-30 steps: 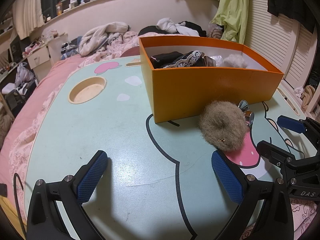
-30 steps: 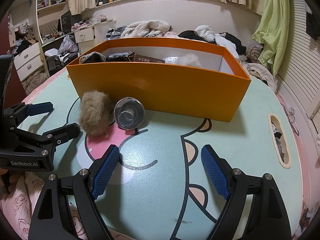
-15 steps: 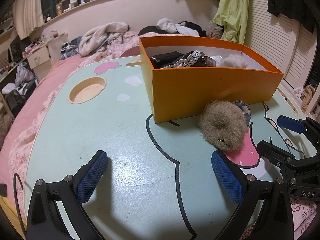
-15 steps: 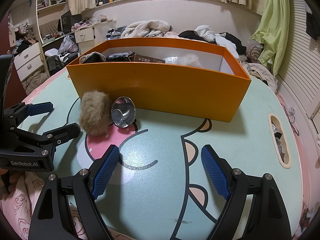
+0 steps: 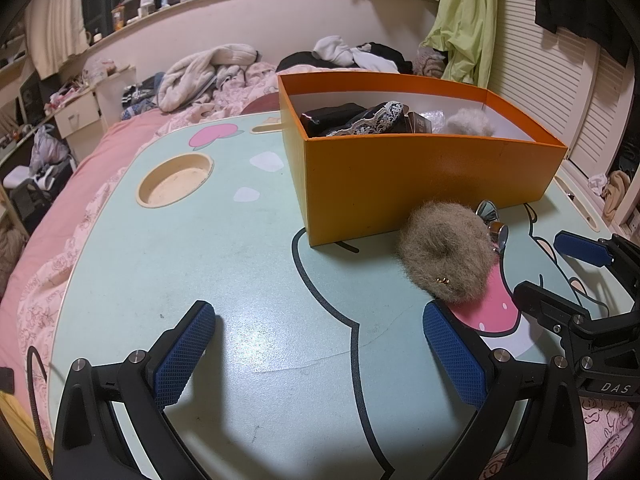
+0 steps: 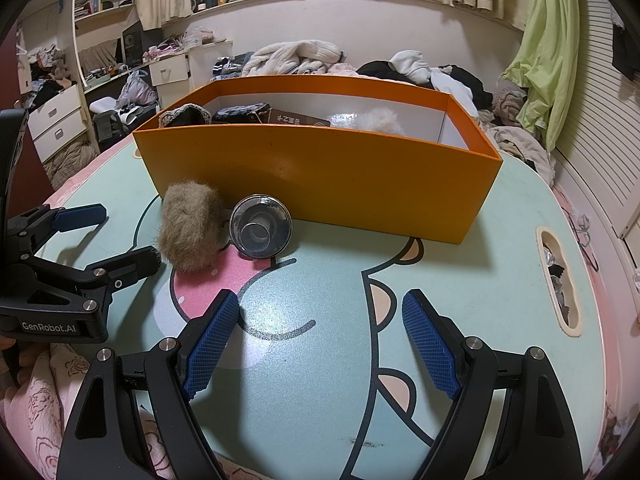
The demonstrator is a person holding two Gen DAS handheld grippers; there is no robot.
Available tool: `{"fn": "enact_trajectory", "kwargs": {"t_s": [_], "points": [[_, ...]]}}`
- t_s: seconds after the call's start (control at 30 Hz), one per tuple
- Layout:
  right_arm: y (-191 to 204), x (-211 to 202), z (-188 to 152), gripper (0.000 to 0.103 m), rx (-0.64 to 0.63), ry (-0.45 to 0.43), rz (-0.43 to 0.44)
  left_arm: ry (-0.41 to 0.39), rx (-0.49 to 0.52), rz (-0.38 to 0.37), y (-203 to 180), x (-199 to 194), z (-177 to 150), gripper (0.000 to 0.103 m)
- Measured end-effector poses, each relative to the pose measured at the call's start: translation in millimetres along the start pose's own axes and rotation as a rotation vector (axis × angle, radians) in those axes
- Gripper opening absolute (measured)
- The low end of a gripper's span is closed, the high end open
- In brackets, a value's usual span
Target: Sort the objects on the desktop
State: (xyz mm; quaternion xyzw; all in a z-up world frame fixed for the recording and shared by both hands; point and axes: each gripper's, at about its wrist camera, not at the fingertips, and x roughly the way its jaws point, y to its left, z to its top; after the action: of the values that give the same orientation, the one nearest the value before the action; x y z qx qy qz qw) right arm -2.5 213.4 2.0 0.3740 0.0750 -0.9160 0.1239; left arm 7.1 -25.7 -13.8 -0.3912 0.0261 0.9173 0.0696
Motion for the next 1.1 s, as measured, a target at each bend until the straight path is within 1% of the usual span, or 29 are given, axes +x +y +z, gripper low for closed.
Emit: {"fn": "enact_trajectory", "kwargs": {"t_s": [0.53,0.6,0.7,0.73,0.83,0.93,1.0,1.07,1.1], "points": [[2,-1,-1,0.084,0.011,-0.009,0.011,0.002,0.0,0.003,-1,-1,0,0.103],[2,-3,-1,0.084,0.03,-0.02,0.03,-0.001,-0.014,-0.013,0,-3,3,0.103],[-1,-6,0,0.084,0.068,-0.041,0.061,-0.028,-0.04,-0.05,-1,-12,8,0.103],[-2,-7,0,0.084,0.078,-0.049,0.07,-0.03,-0.04,-0.05,-2,-13,10,0.103],[-5,-11,1,0.084,0.107,-0.082,0.109,-0.032,-0.025,-0.057,-10,-13,16,0.103],[-15,-14,-1,0.084,0.161,-0.125,0.166,-0.044,-0.01,-0.088,-19,-13,24,0.103],[-23,-16,-3,0.084,0.209,-0.15,0.209,-0.05,0.006,-0.094,-26,-12,28,0.102],[-30,-16,-4,0.084,0.256,-0.171,0.236,-0.046,0.024,-0.092,-32,-9,33,0.1],[-34,-16,-4,0.084,0.277,-0.179,0.248,-0.042,0.03,-0.095,-34,-7,35,0.096]]}}
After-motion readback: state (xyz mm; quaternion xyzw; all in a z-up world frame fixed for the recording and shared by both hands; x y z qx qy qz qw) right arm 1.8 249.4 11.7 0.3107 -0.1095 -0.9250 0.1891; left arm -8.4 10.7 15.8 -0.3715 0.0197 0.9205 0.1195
